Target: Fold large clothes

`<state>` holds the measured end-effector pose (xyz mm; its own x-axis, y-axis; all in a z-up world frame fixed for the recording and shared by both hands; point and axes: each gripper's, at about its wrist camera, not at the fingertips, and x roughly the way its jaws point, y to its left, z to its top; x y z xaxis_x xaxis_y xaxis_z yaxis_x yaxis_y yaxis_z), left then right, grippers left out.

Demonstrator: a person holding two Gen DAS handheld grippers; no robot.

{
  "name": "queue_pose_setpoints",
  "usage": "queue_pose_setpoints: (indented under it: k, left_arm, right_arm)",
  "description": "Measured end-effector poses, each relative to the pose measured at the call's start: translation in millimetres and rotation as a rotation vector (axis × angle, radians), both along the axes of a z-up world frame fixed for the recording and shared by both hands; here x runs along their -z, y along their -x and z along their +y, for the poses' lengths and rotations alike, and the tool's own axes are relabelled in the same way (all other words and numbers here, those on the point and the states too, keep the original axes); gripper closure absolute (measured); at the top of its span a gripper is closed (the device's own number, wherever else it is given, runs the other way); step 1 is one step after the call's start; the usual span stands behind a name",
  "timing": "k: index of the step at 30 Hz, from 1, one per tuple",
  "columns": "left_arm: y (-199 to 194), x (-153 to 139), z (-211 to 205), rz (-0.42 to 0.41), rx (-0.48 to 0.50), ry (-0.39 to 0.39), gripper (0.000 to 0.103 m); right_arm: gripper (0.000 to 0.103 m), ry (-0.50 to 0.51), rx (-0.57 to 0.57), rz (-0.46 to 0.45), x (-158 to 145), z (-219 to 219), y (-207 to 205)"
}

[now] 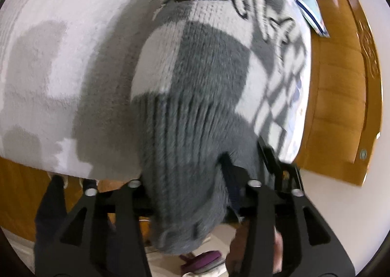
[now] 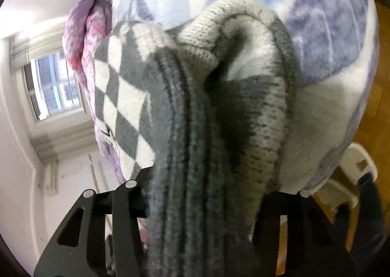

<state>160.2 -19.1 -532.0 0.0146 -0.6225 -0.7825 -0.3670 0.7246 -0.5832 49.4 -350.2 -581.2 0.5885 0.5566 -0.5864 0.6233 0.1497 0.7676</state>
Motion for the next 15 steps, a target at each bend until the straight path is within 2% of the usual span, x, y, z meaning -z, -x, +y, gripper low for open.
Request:
queue_pose_setpoints:
  k: [2, 4, 5, 8, 13, 15]
  left_arm:
    - [-3.3, 8.0, -2.1, 0.027, -0.039, -0.012, 0.042]
    - [-5.5, 11.6, -4.2, 0.04, -0.052, -0.037, 0.043]
    - [-4.9, 7.7, -5.8, 0.015, -0.038, -0.054, 0.055]
    - [-3.3, -20.0, -14.6, -0.106, 0.05, -0.105, 0.073]
    - [-13.9, -75.8, -26.7, -0.242, 0.123, -0.174, 0.076]
    - [-21.3, -102.1, -31.1, -0.294, 0.156, -0.181, 0.076]
  right_arm:
    - [0.059, 0.097, -0.082, 0.006, -15.4, 4.7, -8.7]
    - [0.062, 0.163, -0.134, 0.017, -27.0, 13.7, -20.3]
    - [0.063, 0.221, -0.185, 0.018, -37.5, 17.0, -25.2]
    - [0.068, 0.359, -0.287, -0.006, -66.1, 26.2, -34.3]
    - [0.071, 0.549, -0.401, -0.088, -132.7, 42.1, -52.5]
    - [0.072, 0.581, -0.408, -0.119, -156.4, 44.4, -64.3]
